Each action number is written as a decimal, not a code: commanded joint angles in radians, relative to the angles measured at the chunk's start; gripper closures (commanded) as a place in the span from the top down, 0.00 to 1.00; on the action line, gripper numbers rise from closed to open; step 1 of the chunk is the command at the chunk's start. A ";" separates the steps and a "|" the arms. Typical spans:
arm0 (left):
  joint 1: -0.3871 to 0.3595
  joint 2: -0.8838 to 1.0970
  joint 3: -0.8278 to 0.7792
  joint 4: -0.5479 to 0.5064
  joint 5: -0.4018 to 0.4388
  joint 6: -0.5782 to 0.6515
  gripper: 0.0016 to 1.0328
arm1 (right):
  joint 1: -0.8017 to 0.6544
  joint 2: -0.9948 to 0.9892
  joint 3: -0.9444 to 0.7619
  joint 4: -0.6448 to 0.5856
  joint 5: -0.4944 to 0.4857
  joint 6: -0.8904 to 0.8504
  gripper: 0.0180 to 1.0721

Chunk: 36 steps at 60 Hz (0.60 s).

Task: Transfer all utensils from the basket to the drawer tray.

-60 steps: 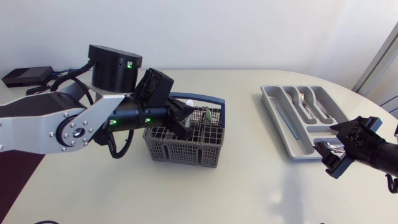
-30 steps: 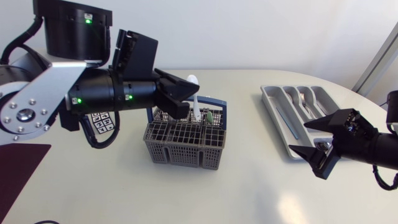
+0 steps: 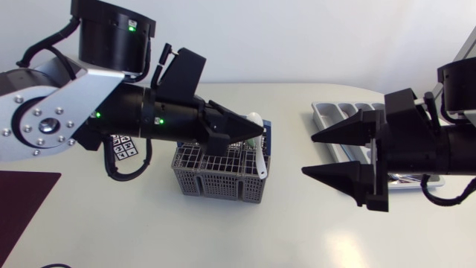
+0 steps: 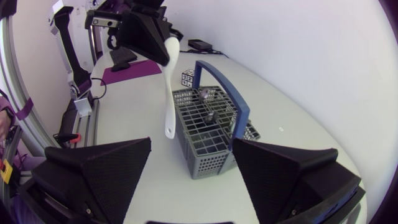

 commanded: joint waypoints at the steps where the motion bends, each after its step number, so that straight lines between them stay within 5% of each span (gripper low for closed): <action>1: -0.015 0.026 0.035 -0.014 0.033 -0.026 0.03 | 0.042 0.033 0.028 -0.006 -0.024 0.059 0.89; 25: -0.064 0.058 0.046 -0.012 0.062 -0.025 0.03 | 0.157 0.125 0.058 0.029 -0.052 0.111 0.72; 36: -0.072 0.065 0.049 -0.012 0.064 -0.025 0.03 | 0.176 0.132 0.054 0.083 -0.050 0.148 0.50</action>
